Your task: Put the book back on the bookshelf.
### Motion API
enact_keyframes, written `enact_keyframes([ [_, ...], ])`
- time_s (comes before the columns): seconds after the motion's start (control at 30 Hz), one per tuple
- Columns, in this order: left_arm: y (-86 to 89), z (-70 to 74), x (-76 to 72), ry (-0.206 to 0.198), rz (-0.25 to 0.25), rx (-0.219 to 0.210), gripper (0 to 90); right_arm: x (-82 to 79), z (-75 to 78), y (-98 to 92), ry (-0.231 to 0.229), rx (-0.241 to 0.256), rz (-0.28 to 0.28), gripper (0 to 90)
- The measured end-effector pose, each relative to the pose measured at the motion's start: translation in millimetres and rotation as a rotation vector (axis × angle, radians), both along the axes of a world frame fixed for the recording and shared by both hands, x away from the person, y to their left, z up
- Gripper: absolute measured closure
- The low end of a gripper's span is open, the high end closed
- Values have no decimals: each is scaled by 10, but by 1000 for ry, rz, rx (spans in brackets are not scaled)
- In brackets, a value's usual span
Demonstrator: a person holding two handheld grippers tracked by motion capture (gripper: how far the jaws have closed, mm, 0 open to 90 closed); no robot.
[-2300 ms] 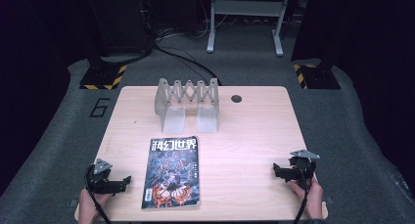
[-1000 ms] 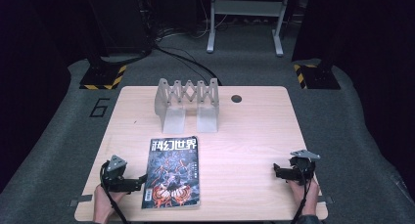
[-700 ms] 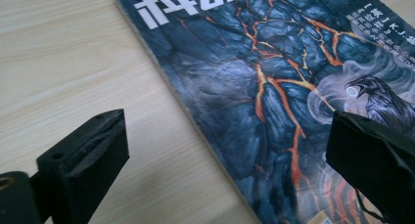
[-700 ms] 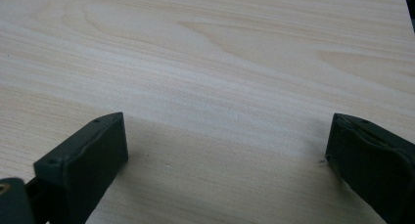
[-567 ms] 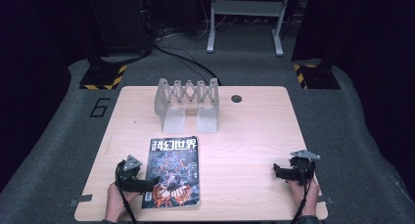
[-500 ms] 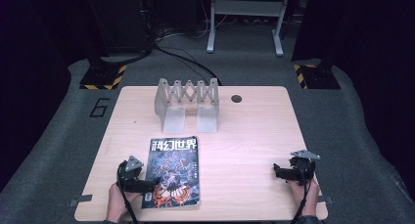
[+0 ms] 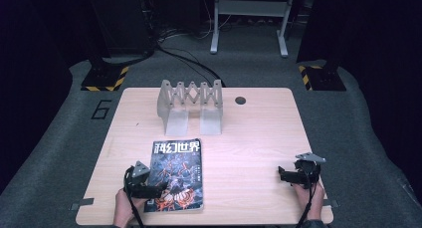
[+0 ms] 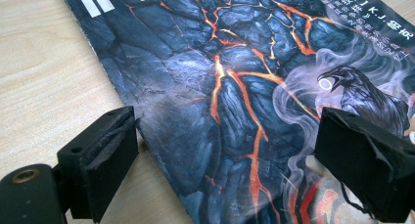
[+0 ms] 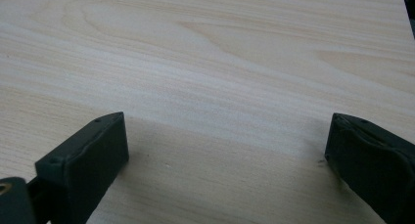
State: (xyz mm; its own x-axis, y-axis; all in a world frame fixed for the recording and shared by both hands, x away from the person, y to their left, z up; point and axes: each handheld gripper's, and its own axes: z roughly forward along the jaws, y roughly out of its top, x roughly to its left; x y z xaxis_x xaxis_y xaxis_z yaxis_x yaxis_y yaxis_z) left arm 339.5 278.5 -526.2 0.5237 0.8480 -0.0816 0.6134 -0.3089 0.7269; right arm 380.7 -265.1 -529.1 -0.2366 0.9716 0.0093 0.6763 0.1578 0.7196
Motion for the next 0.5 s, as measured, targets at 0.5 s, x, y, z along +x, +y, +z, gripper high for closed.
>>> enact_keyframes([
  [0.5,-200,4,-8,0,40,10,85,5,-1,1,-2,-6,5,20],
])
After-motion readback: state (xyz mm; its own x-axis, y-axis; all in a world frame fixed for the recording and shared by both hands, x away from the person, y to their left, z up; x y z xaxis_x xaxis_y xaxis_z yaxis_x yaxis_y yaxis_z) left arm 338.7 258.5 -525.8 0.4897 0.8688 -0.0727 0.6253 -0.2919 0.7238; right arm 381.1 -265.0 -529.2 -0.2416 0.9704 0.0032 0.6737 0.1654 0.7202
